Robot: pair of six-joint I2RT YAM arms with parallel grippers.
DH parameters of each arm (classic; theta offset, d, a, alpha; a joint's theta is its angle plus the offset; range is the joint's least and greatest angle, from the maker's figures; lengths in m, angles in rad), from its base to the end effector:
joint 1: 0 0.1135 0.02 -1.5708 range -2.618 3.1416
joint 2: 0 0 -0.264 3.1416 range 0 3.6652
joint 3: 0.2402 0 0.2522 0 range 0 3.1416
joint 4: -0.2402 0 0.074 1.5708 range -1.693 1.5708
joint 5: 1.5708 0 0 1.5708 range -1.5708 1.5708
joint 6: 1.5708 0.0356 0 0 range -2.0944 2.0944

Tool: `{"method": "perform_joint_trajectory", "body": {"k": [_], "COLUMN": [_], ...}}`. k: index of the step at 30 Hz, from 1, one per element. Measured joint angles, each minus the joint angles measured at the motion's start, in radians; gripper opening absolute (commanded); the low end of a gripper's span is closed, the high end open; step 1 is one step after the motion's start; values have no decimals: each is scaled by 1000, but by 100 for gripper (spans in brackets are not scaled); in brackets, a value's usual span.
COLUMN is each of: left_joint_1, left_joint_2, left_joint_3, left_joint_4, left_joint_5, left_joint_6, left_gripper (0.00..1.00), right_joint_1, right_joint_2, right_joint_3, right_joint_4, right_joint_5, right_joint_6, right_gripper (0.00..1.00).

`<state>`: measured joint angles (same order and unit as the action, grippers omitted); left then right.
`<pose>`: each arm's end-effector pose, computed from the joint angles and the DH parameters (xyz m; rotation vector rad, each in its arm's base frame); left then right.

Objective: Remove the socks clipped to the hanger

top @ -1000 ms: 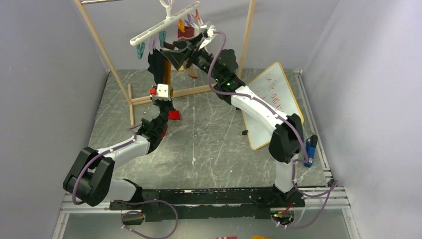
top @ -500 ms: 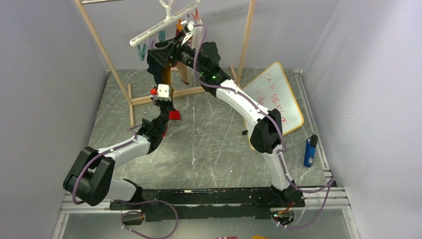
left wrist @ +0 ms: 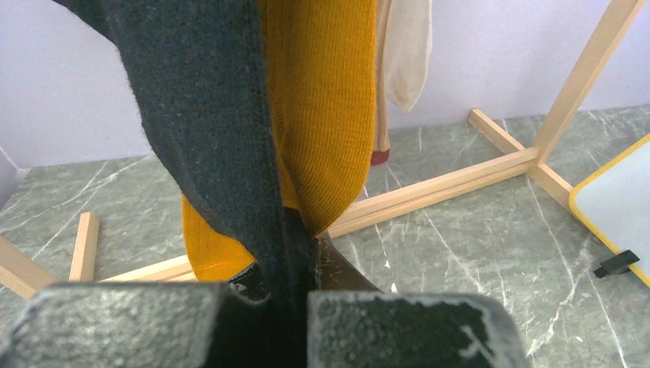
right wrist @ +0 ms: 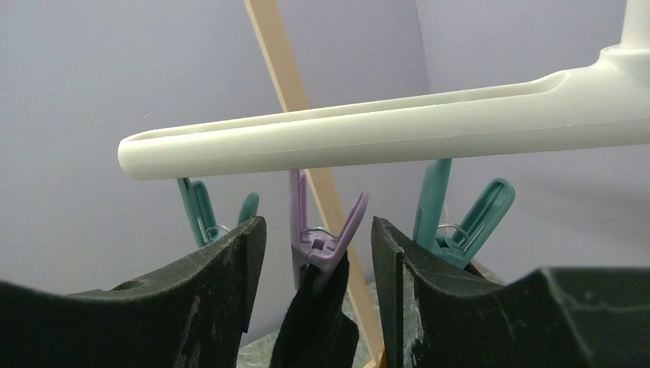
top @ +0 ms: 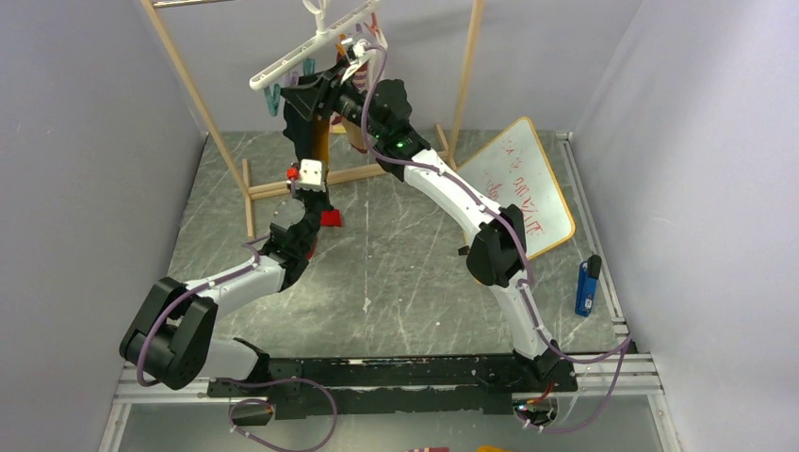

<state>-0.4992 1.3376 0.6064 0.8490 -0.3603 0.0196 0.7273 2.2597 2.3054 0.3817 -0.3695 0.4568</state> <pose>0.2588 -0.1268 0.2641 0.0837 1.4595 -0.1294 0.3854 0.3602 0.4329 -0.5147 1.1589 1.2451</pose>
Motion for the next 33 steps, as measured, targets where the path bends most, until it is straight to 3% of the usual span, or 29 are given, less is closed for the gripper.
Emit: {"method": "perform_joint_trajectory", "body": {"k": [10,20,28,33], "left_joint_1": [-8,-10,-11,-11], "left_joint_2": [0,0,0,-10], "left_joint_3": [8,11,11,11], "left_joint_4": [-3,-5,-9,-37], "left_joint_5": [0,0,0,0], "left_joint_6": [2,7,14,14], "left_gripper": [5,5,5,5], "right_joint_1": [0,1,1,1], "right_joint_2": [6,8,17,17], "right_joint_3": [13,37,50,50], "right_joint_4": [13,14,13,13], "right_joint_5": [48,51,50,50], "right_joint_6": [1,7,10,9], "right_gripper": [50,29,4,0]}}
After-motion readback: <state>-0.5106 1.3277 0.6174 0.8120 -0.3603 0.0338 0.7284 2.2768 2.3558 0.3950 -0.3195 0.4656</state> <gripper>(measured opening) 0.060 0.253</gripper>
